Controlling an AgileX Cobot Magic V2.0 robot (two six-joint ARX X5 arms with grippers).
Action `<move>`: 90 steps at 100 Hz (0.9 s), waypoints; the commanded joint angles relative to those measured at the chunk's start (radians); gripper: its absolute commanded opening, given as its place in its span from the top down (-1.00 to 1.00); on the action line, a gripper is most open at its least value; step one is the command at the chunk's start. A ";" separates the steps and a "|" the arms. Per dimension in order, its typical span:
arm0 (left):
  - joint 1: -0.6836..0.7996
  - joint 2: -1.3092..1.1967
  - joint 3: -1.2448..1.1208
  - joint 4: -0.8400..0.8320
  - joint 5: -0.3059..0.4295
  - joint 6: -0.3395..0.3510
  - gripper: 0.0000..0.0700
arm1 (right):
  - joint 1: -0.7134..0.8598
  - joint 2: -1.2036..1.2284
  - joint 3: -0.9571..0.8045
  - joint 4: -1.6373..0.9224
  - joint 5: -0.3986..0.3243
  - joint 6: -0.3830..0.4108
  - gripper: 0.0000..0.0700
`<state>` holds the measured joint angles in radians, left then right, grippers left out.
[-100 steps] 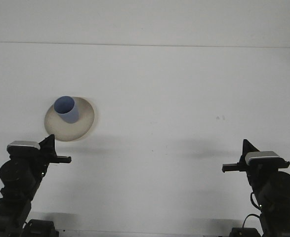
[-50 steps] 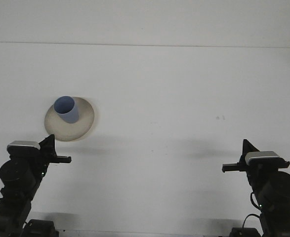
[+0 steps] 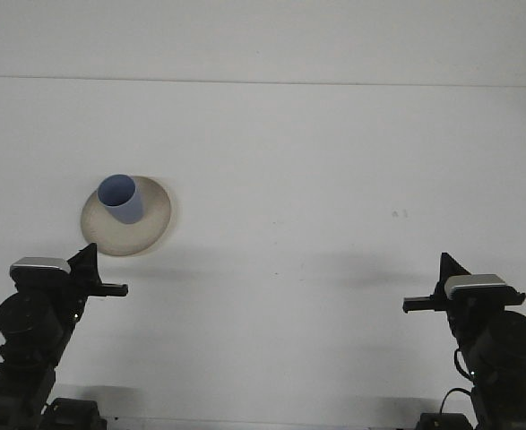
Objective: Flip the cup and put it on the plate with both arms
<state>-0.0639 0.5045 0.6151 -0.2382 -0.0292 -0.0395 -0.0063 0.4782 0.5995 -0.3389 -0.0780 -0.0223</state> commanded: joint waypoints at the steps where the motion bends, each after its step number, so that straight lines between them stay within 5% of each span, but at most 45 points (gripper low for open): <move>1: -0.002 -0.012 -0.012 0.040 -0.008 0.001 0.97 | 0.001 0.000 0.006 0.006 0.000 -0.001 1.00; 30: -0.011 -0.206 -0.270 0.358 0.001 0.002 0.97 | 0.001 0.000 0.006 0.006 0.000 -0.001 1.00; 90: -0.008 -0.501 -0.558 0.405 0.000 -0.006 0.97 | 0.001 0.000 0.006 0.010 0.000 -0.001 1.00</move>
<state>-0.0727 0.0055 0.0708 0.1295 -0.0277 -0.0399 -0.0063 0.4782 0.5995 -0.3386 -0.0780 -0.0223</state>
